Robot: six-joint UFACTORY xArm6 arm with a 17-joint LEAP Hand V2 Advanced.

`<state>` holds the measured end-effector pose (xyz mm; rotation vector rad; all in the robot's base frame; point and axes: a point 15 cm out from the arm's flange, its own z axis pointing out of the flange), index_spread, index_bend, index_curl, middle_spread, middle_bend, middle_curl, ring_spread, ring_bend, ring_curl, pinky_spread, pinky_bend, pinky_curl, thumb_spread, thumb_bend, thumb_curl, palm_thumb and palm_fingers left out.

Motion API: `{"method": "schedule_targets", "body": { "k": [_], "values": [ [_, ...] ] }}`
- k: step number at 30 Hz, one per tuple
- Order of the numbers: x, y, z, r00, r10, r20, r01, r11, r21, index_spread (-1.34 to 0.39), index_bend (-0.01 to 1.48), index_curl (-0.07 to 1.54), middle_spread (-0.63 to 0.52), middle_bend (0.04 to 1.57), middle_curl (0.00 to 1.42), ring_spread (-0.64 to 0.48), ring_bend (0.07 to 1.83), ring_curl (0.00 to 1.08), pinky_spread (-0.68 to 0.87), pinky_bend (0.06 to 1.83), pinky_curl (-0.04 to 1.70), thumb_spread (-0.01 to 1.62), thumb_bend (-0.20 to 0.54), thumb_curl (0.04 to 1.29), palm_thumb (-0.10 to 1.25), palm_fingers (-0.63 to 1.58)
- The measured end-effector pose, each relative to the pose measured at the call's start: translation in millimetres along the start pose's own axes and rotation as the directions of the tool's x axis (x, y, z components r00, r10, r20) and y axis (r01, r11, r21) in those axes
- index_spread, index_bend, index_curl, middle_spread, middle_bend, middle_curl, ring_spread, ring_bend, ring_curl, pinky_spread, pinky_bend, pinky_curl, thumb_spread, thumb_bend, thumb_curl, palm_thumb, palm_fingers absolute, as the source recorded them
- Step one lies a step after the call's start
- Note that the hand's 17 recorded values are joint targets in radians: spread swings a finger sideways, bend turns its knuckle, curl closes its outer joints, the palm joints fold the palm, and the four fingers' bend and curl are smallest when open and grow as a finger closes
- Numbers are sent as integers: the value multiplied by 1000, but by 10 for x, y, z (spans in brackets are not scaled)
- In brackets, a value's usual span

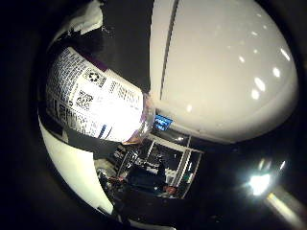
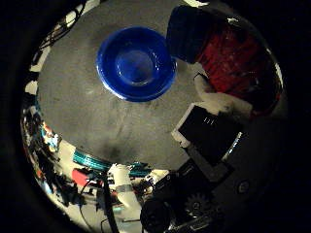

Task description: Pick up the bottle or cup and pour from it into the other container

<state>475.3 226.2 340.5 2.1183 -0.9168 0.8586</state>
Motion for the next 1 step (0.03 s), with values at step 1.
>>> {"method": "schedule_targets", "body": {
  "k": [1],
  "values": [
    [4, 2, 0, 1000, 1, 0, -1, 1000, 0, -208, 1165, 888, -102, 1401, 750, -261, 1262, 916, -266, 1167, 1008, 187, -20, 949, 1123, 1109]
  ]
}}
